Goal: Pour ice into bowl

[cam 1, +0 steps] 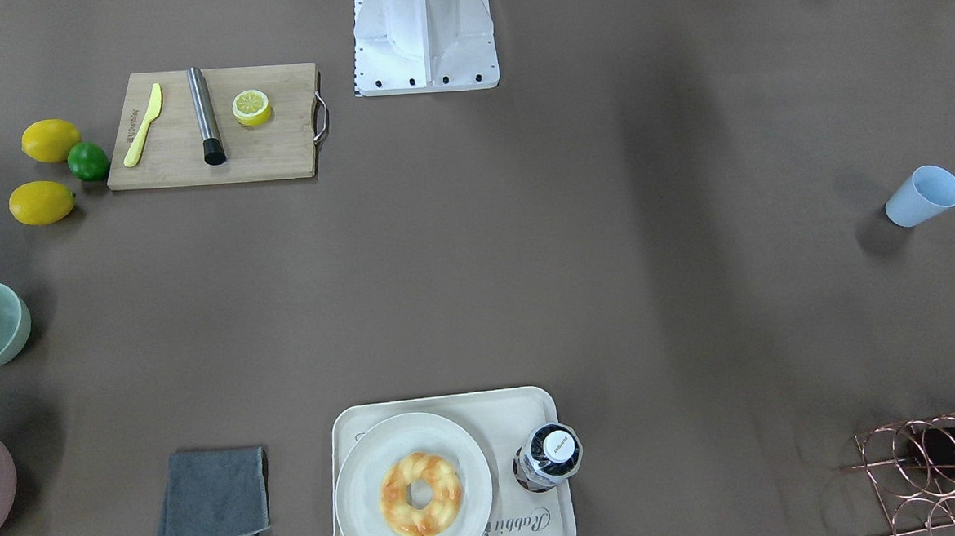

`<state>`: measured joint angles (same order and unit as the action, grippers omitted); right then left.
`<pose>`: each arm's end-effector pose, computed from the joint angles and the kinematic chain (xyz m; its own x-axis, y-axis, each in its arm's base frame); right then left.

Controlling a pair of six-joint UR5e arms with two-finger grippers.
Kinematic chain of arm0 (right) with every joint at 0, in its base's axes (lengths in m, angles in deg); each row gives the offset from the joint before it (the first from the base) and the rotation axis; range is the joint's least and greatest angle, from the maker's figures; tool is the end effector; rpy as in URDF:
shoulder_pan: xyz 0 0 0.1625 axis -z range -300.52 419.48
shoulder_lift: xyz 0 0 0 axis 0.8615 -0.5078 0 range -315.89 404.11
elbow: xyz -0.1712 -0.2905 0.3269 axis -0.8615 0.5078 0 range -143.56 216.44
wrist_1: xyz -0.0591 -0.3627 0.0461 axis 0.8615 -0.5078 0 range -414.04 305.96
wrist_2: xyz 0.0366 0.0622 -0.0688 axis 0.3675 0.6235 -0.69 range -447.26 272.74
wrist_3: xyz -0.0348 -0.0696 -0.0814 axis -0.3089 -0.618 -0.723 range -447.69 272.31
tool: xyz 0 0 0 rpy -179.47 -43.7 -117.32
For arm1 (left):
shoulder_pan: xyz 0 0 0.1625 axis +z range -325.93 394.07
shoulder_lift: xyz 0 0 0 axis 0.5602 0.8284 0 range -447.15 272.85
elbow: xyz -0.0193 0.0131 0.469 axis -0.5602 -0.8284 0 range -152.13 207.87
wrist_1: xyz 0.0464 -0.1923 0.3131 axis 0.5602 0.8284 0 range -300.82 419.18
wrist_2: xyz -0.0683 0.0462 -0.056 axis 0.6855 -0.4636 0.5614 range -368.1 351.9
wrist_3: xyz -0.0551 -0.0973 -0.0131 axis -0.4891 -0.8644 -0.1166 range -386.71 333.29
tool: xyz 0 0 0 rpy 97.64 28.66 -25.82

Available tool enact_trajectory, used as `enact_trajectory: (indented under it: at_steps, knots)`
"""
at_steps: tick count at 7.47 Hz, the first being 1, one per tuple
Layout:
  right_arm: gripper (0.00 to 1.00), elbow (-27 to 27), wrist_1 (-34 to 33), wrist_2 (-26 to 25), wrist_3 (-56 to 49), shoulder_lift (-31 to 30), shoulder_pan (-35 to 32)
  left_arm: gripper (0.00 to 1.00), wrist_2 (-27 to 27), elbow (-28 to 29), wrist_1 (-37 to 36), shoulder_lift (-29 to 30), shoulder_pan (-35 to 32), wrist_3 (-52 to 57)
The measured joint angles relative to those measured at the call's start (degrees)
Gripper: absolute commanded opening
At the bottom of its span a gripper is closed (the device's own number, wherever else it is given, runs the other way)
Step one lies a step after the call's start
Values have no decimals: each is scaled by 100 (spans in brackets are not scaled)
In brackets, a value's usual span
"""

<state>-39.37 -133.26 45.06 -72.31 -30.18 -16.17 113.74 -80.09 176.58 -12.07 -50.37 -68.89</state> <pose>-0.0900 -0.5836 0.6655 0.7206 -0.0596 0.6908 0.0529 0.9981 0.0310 -0.0388 -0.3641 0.6299 0.6634 -0.3180 -0.6773 0.4885 0.8697 0.0701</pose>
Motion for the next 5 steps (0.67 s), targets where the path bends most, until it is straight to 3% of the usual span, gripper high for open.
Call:
enact_trajectory:
  at_steps: [3, 5]
  knots:
    - [98, 300, 593, -167, 50, -62, 178, 97, -1312, -34, 688, -254, 1221, -1826]
    - [94, 75, 657, -192, 53, -332, 213, 97, -2400, -74, 745, -268, 2265, -3141]
